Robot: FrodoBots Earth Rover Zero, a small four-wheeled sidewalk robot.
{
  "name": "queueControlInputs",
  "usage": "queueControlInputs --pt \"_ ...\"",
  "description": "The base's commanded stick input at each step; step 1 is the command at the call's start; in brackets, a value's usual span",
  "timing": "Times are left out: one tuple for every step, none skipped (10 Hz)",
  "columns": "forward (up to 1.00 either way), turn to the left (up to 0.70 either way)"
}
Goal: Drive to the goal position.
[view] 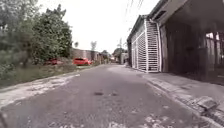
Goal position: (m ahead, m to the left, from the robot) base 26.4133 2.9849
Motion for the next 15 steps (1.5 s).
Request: queueControlInputs --pt "0.70 0.00" --pt "0.70 0.00" --pt "0.70 0.00" --pt "0.70 0.00" --pt "0.70 0.00" --pt "0.70 0.00" --pt "0.70 0.00" --pt "0.70 0.00" --pt "0.70 0.00" --pt "0.70 0.00" --pt "0.70 0.00" --pt "0.70 0.00" --pt "0.70 0.00" --pt "0.70 0.00" --pt "0.70 0.00"
